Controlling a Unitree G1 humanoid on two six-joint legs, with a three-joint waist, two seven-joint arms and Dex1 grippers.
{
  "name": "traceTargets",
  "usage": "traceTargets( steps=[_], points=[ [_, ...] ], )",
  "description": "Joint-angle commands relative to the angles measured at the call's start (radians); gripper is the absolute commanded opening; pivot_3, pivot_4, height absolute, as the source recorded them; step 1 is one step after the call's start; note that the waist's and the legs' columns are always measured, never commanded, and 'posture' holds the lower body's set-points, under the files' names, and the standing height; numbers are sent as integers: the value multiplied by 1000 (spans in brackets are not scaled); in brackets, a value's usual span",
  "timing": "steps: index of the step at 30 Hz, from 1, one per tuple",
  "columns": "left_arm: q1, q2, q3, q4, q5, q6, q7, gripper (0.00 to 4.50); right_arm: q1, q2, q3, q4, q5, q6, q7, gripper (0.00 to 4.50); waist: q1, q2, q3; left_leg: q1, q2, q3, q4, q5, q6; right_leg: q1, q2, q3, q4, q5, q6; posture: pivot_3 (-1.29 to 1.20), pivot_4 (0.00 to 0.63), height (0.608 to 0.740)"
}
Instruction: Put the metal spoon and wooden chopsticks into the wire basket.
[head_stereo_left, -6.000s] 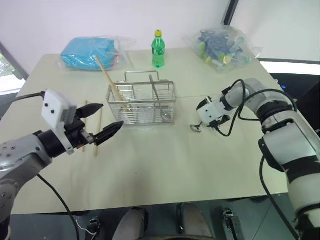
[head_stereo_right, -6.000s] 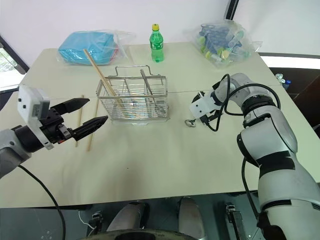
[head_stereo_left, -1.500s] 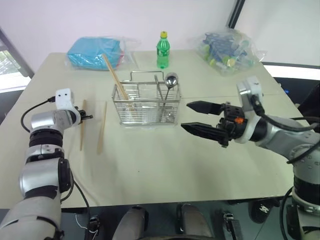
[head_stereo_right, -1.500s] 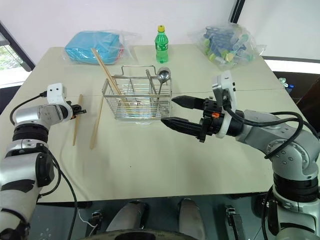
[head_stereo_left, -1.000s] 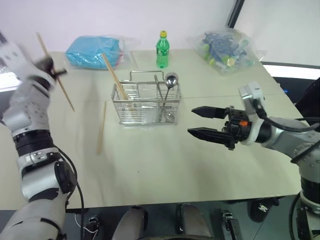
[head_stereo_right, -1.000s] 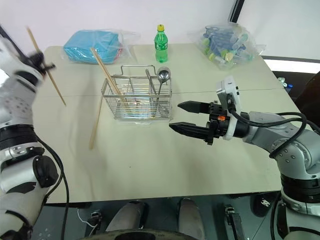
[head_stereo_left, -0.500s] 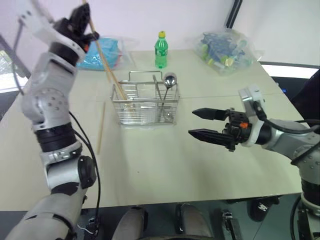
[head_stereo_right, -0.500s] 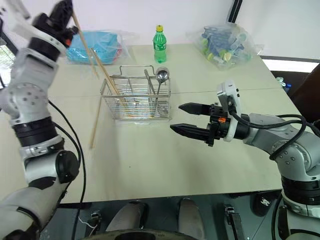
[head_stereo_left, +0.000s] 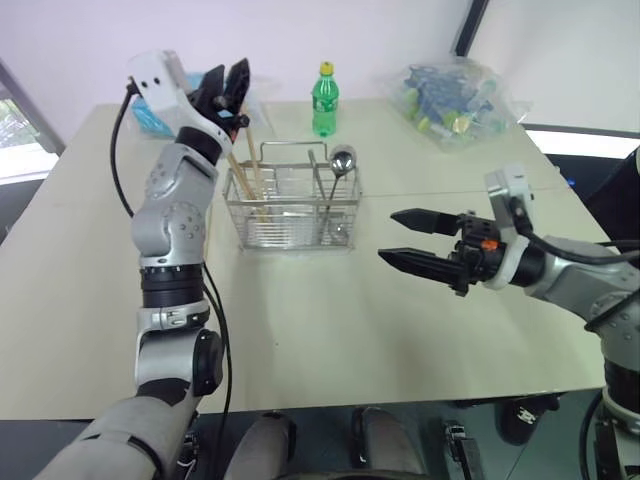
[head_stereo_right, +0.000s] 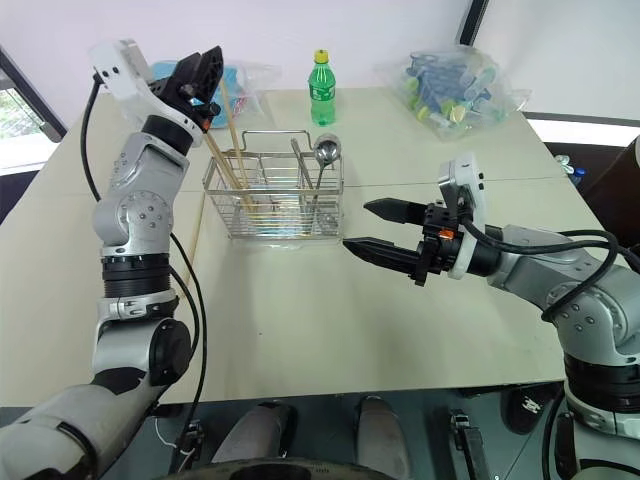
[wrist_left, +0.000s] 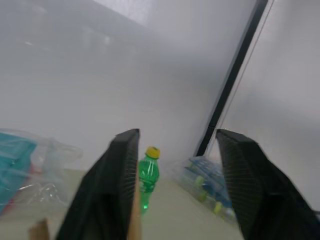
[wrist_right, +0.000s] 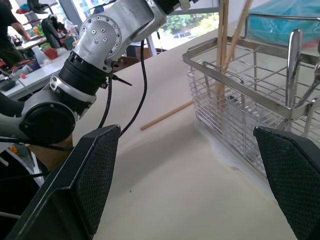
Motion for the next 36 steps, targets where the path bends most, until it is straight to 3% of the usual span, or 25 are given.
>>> traceTargets(
  steps=[1, 5, 9, 15, 18, 26, 36],
  points=[
    [2, 4, 8, -64, -26, 15, -1, 4452, -6, 3, -37, -23, 18, -20, -8, 4401, 0, 0, 0, 0, 0, 0, 0, 0, 0, 0, 0, 0, 0, 0, 0, 0, 150, 736],
    [11, 51, 16, -138, -55, 102, 9, 4452, -14, 9, -28, -13, 10, -25, -10, 4401, -1, 0, 0, 0, 0, 0, 0, 0, 0, 0, 0, 0, 0, 0, 0, 0, 150, 736],
    [-27, 199, 60, -166, -93, 267, 23, 4452, -23, 17, -11, -3, -10, -36, -3, 4401, -3, 0, 0, 1, 0, 0, 0, -1, 1, 0, 0, 0, 1, 0, 0, 0, 150, 736],
    [-88, 409, 90, -20, -77, 550, 71, 4452, -25, 23, 13, 11, -38, -54, 28, 4401, 0, 0, 0, 1, 0, 0, 0, -2, 3, 0, 1, 0, 1, 0, 0, 0, 150, 736],
    [-69, 464, 78, 70, -37, 703, 114, 4452, -33, 30, 34, 26, -56, -63, 47, 4401, -2, 0, 0, 1, -2, -1, 0, -1, 3, 1, 1, 0, 1, 0, 0, 0, 150, 736],
    [43, 367, 45, 87, 25, 906, 180, 4452, -68, 39, 56, 46, -79, -60, 70, 4401, -1, 0, 0, 0, 0, -2, 0, 0, 0, -1, 0, 0, 2, 0, 0, 0, 150, 736],
    [11, 278, -23, 344, 141, 784, 129, 4452, -7, 16, 51, 2, -70, -48, 92, 4401, 1, 0, 0, 0, 0, -2, -1, 0, -1, -1, 0, 0, 1, 0, 0, 0, 150, 736]
  ],
)
